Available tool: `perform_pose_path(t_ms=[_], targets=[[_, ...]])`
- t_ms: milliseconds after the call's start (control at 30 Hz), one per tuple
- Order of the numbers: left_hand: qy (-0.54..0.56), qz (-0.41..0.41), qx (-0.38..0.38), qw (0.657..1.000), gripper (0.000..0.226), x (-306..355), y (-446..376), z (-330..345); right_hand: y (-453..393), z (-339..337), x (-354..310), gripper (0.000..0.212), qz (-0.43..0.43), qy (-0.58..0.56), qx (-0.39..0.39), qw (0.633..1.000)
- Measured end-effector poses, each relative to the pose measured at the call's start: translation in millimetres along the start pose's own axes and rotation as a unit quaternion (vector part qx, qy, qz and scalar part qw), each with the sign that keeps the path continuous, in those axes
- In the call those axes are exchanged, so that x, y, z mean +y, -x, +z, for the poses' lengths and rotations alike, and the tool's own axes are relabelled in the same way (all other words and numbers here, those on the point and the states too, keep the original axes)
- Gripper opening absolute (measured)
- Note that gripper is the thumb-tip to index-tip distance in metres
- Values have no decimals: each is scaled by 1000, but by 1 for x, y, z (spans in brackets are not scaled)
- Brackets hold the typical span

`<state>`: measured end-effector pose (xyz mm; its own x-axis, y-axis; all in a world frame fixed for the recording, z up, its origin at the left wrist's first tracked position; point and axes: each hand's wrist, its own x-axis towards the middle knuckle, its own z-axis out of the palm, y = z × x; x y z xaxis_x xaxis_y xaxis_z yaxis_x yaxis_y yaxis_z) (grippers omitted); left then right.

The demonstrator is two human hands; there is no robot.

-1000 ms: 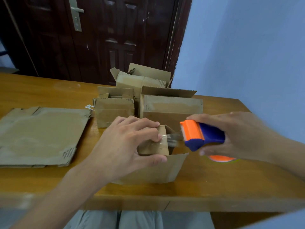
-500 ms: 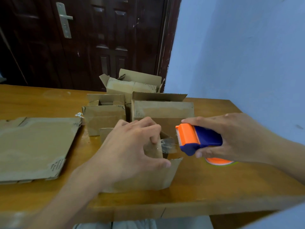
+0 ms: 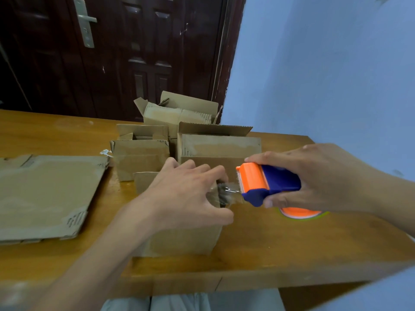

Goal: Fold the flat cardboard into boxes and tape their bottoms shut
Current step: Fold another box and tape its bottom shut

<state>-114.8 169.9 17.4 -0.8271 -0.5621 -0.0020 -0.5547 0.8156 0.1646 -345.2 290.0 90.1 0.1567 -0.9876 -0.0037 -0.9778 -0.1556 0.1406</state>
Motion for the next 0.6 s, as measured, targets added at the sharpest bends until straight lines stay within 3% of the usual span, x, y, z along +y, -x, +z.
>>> perform_pose_path(t_ms=[400,600], targets=[[-3,1,58,998,42,6,5,10,2,21,-2,86,4,-12,-23,1000],[4,3,43,999,38,9,4,7,10,31,-9,80,26,-68,-23,997]])
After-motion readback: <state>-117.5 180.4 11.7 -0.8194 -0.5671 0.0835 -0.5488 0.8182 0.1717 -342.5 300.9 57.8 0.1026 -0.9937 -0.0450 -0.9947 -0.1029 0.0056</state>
